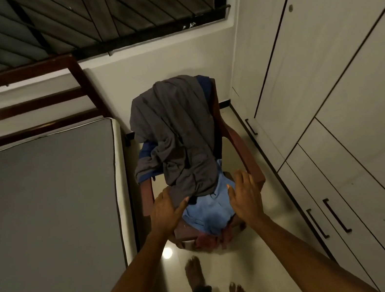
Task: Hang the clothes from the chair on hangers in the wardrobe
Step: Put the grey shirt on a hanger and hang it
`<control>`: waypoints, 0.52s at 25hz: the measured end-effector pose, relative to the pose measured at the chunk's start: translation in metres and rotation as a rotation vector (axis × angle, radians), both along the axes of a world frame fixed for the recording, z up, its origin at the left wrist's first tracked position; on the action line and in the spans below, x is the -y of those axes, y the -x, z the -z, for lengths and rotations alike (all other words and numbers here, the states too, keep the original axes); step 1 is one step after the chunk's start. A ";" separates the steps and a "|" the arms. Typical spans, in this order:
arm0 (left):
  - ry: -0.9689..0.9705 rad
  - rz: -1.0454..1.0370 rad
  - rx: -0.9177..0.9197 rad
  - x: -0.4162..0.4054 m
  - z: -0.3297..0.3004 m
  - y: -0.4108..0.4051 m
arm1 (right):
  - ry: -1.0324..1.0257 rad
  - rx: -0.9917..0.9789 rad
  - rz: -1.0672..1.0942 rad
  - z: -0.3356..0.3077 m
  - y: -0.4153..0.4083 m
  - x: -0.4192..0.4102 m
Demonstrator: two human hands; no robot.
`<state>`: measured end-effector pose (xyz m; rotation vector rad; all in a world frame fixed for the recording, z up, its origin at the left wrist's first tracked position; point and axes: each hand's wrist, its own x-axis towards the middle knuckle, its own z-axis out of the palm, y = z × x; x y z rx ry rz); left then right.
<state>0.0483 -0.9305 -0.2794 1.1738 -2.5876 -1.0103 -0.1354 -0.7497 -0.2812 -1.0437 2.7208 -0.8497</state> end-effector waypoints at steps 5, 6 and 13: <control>-0.035 0.003 0.009 0.090 0.001 0.053 | -0.108 -0.053 0.028 0.019 0.042 0.082; -0.055 0.005 -0.009 0.114 0.008 0.066 | -0.114 -0.032 0.037 0.026 0.050 0.103; -0.208 -0.224 -0.050 0.247 0.046 0.188 | -0.123 0.051 0.029 0.067 0.109 0.251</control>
